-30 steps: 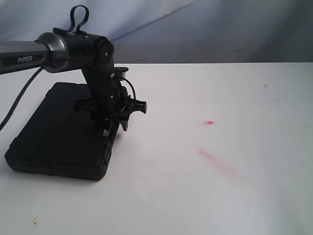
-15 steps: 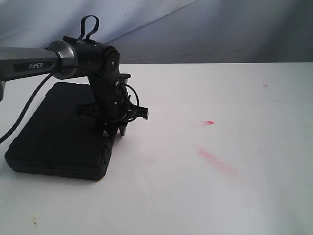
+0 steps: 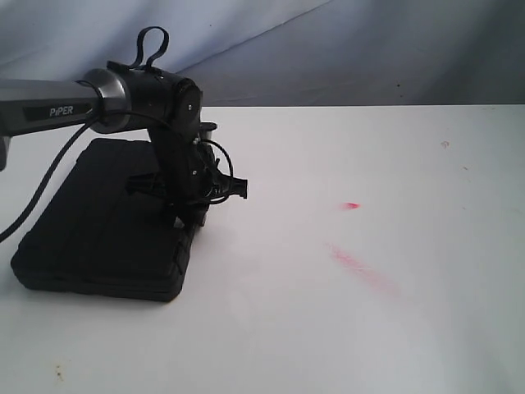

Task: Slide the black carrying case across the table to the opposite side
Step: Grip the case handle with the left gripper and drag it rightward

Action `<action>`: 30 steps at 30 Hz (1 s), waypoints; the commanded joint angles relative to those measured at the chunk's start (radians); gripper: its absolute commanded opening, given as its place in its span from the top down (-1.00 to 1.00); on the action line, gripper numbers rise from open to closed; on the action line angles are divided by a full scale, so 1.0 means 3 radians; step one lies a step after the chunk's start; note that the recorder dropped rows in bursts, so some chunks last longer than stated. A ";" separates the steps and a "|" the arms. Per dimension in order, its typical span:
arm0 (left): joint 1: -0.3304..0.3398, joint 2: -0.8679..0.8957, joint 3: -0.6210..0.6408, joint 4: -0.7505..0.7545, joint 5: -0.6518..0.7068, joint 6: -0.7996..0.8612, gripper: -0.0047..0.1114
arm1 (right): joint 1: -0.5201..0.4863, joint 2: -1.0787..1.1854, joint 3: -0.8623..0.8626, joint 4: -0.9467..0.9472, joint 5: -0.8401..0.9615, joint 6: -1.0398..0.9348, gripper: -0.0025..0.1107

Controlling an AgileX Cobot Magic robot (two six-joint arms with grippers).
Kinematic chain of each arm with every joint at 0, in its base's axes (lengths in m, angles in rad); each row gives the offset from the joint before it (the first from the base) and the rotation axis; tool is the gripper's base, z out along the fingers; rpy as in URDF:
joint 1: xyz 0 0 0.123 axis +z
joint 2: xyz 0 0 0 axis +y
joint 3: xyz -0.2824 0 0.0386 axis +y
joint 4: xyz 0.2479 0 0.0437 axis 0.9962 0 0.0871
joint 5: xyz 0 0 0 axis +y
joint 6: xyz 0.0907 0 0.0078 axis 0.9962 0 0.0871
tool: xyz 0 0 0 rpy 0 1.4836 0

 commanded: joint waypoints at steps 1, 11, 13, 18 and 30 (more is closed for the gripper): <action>-0.0097 -0.0019 0.0000 -0.0217 -0.0168 -0.0153 0.92 | -0.0023 -0.0008 0.0013 0.0027 0.0007 0.0003 0.96; -0.0368 -0.0019 -0.0085 -0.0394 -0.0335 -0.0327 0.92 | -0.0023 -0.0008 0.0013 0.0027 0.0007 0.0003 0.96; -0.0429 -0.0019 -0.0204 -0.0394 -0.0322 -0.0407 0.92 | -0.0023 -0.0008 0.0013 0.0027 0.0007 0.0003 0.96; -0.0560 -0.0004 -0.0520 -0.0393 -0.0314 -0.0528 0.92 | -0.0023 -0.0008 0.0013 0.0027 0.0007 0.0003 0.96; -0.0694 0.0297 -0.0737 -0.0463 -0.0294 -0.0659 0.92 | -0.0023 -0.0008 0.0013 0.0027 0.0007 0.0003 0.96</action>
